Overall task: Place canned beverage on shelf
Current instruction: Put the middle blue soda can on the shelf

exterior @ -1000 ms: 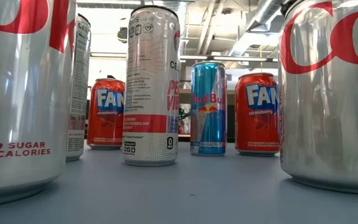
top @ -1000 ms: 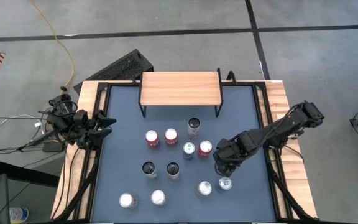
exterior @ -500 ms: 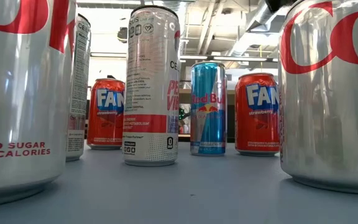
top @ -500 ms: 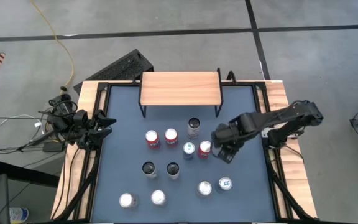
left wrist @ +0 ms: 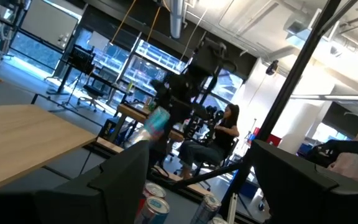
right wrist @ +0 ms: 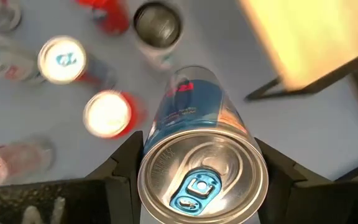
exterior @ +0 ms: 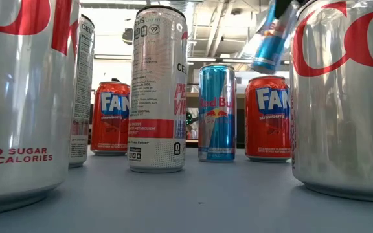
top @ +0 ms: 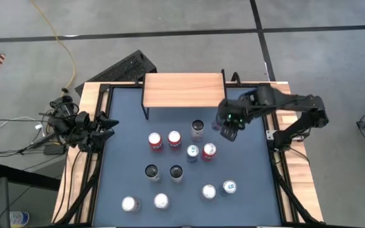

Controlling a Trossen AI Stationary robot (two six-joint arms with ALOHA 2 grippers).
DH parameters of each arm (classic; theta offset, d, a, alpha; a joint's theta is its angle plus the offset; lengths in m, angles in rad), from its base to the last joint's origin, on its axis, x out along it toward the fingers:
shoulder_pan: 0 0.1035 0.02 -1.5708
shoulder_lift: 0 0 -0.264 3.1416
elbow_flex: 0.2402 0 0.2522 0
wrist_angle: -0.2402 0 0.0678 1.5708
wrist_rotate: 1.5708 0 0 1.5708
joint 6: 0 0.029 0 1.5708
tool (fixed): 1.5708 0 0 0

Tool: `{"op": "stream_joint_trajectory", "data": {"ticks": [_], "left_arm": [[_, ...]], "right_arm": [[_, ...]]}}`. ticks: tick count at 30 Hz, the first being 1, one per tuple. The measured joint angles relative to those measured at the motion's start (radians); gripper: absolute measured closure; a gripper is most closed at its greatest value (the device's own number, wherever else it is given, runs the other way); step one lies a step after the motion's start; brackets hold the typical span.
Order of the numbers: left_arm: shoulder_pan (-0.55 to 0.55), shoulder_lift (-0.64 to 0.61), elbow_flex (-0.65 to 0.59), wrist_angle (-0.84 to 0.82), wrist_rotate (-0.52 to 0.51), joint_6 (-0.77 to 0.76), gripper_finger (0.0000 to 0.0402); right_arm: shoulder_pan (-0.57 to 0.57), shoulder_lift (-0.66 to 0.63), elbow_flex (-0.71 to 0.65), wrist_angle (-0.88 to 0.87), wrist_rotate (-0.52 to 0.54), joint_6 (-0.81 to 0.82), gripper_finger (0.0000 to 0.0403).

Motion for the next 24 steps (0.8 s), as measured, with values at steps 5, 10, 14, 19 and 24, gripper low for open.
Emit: {"op": "stream_joint_trajectory", "data": {"ticks": [5, 10, 14, 19, 24], "left_arm": [[0.000, 0.000, 0.000, 0.000, -0.023, 0.008, 0.0129], [0.000, 0.000, 0.000, 0.000, -0.025, 0.008, 0.0129], [0.000, 0.000, 0.000, 0.000, -0.033, 0.013, 0.0129], [0.000, 0.000, 0.000, 0.000, -0.047, 0.013, 0.0129], [0.000, 0.000, 0.000, 0.000, -0.051, 0.013, 0.0129]], "right_arm": [[-0.103, 0.000, 0.047, 0.063, 0.043, -0.151, 0.0204], [-0.201, 0.002, 0.055, 0.199, 0.048, -0.331, 0.0204], [-0.263, 0.009, 0.055, 0.297, 0.048, -0.483, 0.0204], [-0.316, 0.038, 0.055, 0.405, 0.029, -0.626, 0.0204], [-0.369, 0.091, 0.055, 0.425, -0.029, -0.703, 0.0204]]}}
